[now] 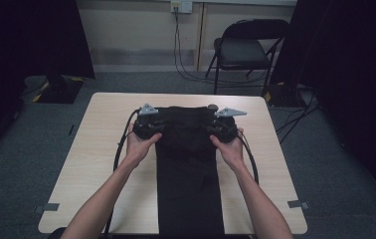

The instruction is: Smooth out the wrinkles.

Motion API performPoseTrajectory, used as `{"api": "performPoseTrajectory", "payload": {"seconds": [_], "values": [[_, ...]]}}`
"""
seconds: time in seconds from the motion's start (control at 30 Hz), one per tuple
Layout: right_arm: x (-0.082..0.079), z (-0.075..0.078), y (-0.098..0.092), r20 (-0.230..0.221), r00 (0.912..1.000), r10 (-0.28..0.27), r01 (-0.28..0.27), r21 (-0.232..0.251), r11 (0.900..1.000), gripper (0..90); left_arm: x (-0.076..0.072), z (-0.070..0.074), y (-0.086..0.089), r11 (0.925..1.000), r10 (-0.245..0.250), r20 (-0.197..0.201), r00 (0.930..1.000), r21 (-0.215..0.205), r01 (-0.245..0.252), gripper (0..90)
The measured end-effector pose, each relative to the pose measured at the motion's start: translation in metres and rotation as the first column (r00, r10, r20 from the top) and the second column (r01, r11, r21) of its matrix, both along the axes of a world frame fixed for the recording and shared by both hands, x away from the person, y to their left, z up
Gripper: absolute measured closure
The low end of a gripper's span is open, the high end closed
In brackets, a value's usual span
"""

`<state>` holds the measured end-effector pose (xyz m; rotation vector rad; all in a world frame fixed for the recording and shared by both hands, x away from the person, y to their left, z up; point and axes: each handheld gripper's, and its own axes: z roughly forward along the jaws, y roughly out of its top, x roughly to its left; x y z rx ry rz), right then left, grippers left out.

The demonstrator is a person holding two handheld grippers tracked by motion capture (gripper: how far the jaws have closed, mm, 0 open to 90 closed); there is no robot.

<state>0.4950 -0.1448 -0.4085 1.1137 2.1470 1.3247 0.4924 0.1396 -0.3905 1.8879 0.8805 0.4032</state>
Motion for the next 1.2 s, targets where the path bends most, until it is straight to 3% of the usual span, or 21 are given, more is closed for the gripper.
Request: {"api": "performPoseTrajectory", "payload": {"seconds": [0.03, 0.07, 0.1, 0.13, 0.17, 0.27, 0.33, 0.4, 0.43, 0.47, 0.5, 0.63, 0.73, 0.77, 0.8, 0.93, 1.0, 1.03, 1.07, 1.1, 1.2], "values": [[-0.002, 0.013, -0.002, 0.027, 0.9996, 0.003, -0.004, 0.011, 1.000, 77.5, -0.004, 0.014, 0.000, 0.9999, -0.003, 0.024, 0.9997, -0.016, 0.003, 81.9], [-0.003, 0.027, -0.005, 0.049, 0.9988, 0.005, -0.006, 0.028, 1.000, 77.5, -0.016, 0.043, 0.000, 0.9985, -0.022, 0.083, 0.9963, -0.048, 0.026, 81.8], [-0.003, 0.027, -0.005, 0.049, 0.9988, 0.005, -0.006, 0.028, 1.000, 77.5, -0.016, 0.043, 0.000, 0.9985, -0.022, 0.083, 0.9963, -0.048, 0.026, 81.6], [-0.011, 0.056, -0.011, 0.095, 0.9954, 0.010, -0.016, 0.063, 0.998, 77.5, -0.016, 0.043, 0.000, 0.9985, -0.022, 0.083, 0.9963, -0.048, 0.026, 81.6], [-0.011, 0.056, -0.011, 0.095, 0.9954, 0.010, -0.016, 0.063, 0.998, 77.6, -0.026, 0.057, 0.000, 0.9969, -0.032, 0.106, 0.9938, -0.069, 0.040, 81.6], [-0.030, 0.089, -0.017, 0.163, 0.9863, 0.029, -0.041, 0.072, 0.997, 77.7, -0.052, 0.082, 0.002, 0.9909, -0.074, 0.164, 0.9838, -0.100, 0.091, 81.1], [-0.052, 0.106, -0.022, 0.201, 0.9777, 0.060, -0.080, 0.095, 0.992, 77.7, -0.076, 0.090, 0.004, 0.9857, -0.093, 0.167, 0.9815, -0.123, 0.115, 81.0], [-0.083, 0.109, -0.029, 0.213, 0.9725, 0.094, -0.119, 0.110, 0.987, 77.8, -0.101, 0.087, 0.003, 0.9861, -0.129, 0.187, 0.9740, -0.080, 0.146, 80.8], [-0.093, 0.104, -0.030, 0.198, 0.9741, 0.109, -0.133, 0.112, 0.985, 77.8, -0.119, 0.073, 0.005, 0.9838, -0.150, 0.142, 0.9785, -0.078, 0.162, 80.7], [-0.093, 0.104, -0.030, 0.198, 0.9741, 0.109, -0.133, 0.112, 0.985, 77.8, -0.119, 0.073, 0.005, 0.9838, -0.150, 0.142, 0.9785, -0.078, 0.162, 80.6], [-0.103, 0.096, -0.030, 0.186, 0.9749, 0.122, -0.141, 0.089, 0.986, 77.8, -0.126, 0.060, 0.006, 0.9832, -0.159, 0.121, 0.9799, -0.072, 0.168, 80.6], [-0.133, 0.038, -0.030, 0.067, 0.9865, 0.150, -0.152, 0.037, 0.988, 77.8, -0.138, -0.004, 0.006, 0.9800, -0.198, -0.034, 0.9796, -0.027, 0.197, 80.6], [-0.145, -0.011, -0.029, -0.057, 0.9845, 0.166, -0.167, -0.003, 0.986, 77.8, -0.143, -0.049, 0.003, 0.9726, -0.227, -0.181, 0.9569, 0.009, 0.232, 80.3], [-0.148, -0.037, -0.027, -0.124, 0.9756, 0.181, -0.188, -0.042, 0.981, 77.7, -0.147, -0.062, -0.004, 0.9622, -0.250, -0.245, 0.9367, 0.044, 0.269, 79.8], [-0.148, -0.037, -0.027, -0.124, 0.9756, 0.181, -0.188, -0.042, 0.981, 77.7, -0.147, -0.062, -0.004, 0.9622, -0.250, -0.245, 0.9367, 0.044, 0.269, 79.6], [-0.145, -0.069, -0.025, -0.205, 0.9627, 0.176, -0.198, -0.090, 0.976, 77.2, -0.143, -0.085, -0.017, 0.9475, -0.212, -0.287, 0.9342, 0.174, 0.268, 79.1], [-0.138, -0.078, -0.025, -0.213, 0.9616, 0.173, -0.193, -0.077, 0.978, 77.0, -0.136, -0.091, -0.018, 0.9484, -0.200, -0.297, 0.9338, 0.181, 0.260, 78.7], [-0.135, -0.079, -0.024, -0.206, 0.9633, 0.172, -0.193, -0.083, 0.978, 77.1, -0.126, -0.093, -0.018, 0.9510, -0.167, -0.271, 0.9481, 0.210, 0.227, 78.7], [-0.135, -0.079, -0.024, -0.206, 0.9633, 0.172, -0.193, -0.083, 0.978, 77.1, -0.126, -0.093, -0.018, 0.9510, -0.167, -0.271, 0.9481, 0.210, 0.227, 78.7], [-0.131, -0.080, -0.022, -0.193, 0.9675, 0.164, -0.184, -0.092, 0.979, 77.1, -0.116, -0.094, -0.019, 0.9507, -0.140, -0.234, 0.9620, 0.240, 0.197, 78.7], [-0.110, -0.082, -0.016, -0.159, 0.9771, 0.141, -0.160, -0.112, 0.981, 77.1, -0.098, -0.095, -0.020, 0.9560, -0.100, -0.202, 0.9742, 0.252, 0.151, 78.5]]}}
